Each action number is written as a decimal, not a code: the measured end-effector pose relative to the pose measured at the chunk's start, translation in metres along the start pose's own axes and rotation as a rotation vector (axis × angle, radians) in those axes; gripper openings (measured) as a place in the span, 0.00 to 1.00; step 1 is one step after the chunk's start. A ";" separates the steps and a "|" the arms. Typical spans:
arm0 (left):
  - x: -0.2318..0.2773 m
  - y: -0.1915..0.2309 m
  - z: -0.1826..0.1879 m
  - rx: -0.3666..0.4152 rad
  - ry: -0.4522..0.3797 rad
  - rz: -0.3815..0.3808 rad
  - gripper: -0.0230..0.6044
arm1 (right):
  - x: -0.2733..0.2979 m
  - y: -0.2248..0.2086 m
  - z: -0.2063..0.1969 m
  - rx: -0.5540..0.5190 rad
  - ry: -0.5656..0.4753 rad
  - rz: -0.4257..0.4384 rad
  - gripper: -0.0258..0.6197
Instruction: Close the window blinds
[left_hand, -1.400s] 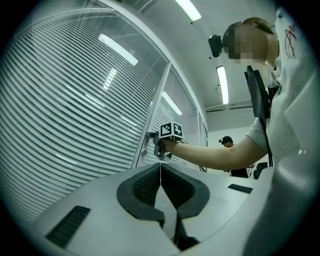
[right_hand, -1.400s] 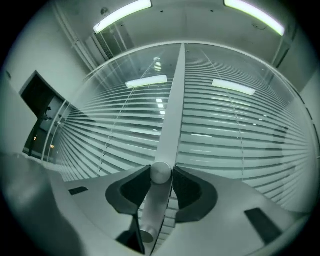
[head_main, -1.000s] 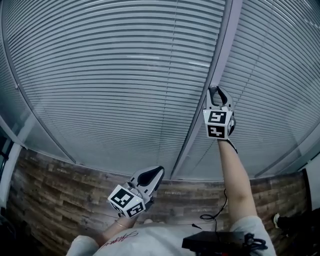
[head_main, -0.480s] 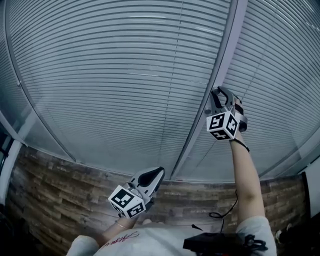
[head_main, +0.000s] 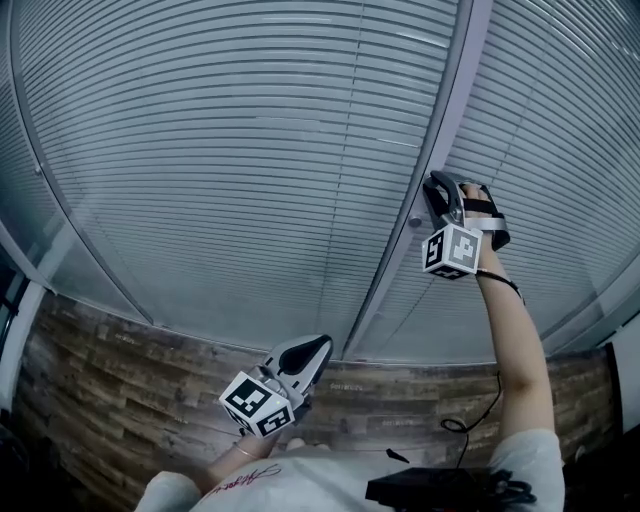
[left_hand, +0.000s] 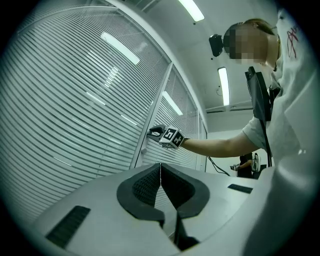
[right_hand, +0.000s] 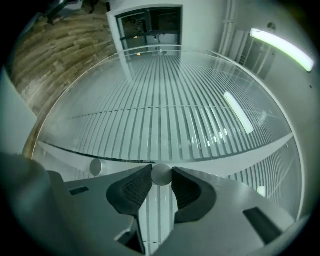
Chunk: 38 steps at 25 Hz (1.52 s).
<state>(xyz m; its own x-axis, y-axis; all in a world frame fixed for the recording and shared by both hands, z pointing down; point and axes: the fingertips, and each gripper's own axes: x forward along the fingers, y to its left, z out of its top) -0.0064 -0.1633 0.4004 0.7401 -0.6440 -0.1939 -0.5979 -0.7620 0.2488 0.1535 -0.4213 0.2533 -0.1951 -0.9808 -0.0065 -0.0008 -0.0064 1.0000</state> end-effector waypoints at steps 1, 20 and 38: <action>0.000 0.000 0.000 0.000 0.000 -0.001 0.07 | 0.001 0.001 0.001 -0.040 0.001 0.006 0.24; 0.008 -0.010 -0.003 -0.005 0.002 -0.036 0.07 | -0.007 -0.009 -0.002 0.293 0.030 -0.107 0.34; 0.008 -0.006 -0.009 -0.060 -0.006 -0.059 0.07 | -0.003 -0.015 -0.011 1.275 -0.011 -0.159 0.25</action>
<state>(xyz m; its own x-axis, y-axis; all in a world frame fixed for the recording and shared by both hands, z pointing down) 0.0063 -0.1630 0.4060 0.7715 -0.5986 -0.2155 -0.5335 -0.7933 0.2935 0.1646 -0.4208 0.2387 -0.1145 -0.9847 -0.1312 -0.9565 0.0736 0.2822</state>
